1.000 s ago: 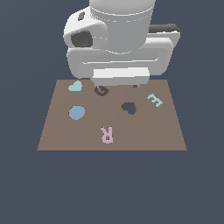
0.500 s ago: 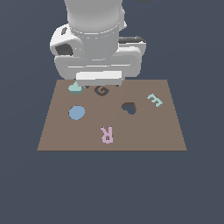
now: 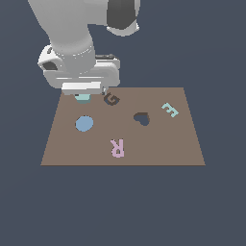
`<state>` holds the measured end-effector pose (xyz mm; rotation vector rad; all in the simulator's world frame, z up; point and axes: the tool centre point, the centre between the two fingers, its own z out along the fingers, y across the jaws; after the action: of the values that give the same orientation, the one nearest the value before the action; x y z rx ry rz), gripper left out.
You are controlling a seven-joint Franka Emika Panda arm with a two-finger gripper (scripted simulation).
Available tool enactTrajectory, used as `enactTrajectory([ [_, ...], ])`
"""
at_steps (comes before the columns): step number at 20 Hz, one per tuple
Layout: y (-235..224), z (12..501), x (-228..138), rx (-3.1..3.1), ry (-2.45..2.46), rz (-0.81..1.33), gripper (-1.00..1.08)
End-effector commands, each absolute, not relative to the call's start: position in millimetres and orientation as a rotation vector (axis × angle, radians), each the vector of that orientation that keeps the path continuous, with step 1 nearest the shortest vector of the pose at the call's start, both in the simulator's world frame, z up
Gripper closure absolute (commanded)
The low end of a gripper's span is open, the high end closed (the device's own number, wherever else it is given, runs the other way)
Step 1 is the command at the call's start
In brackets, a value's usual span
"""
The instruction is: Insert a designated object into the corresponding slot on a board.
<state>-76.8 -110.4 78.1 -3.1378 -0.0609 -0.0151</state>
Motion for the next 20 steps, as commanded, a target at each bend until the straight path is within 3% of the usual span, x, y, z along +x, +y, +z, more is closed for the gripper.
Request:
enactTrajectory([
  [1,-127,66,-87,-3.139,-0.063,-0.009,-0.92],
  [8,-150,49,-100,-3.141,-0.064,0.001,-0.92],
  [20,-150,41,-99,-3.141,-0.062,0.001,-0.92],
])
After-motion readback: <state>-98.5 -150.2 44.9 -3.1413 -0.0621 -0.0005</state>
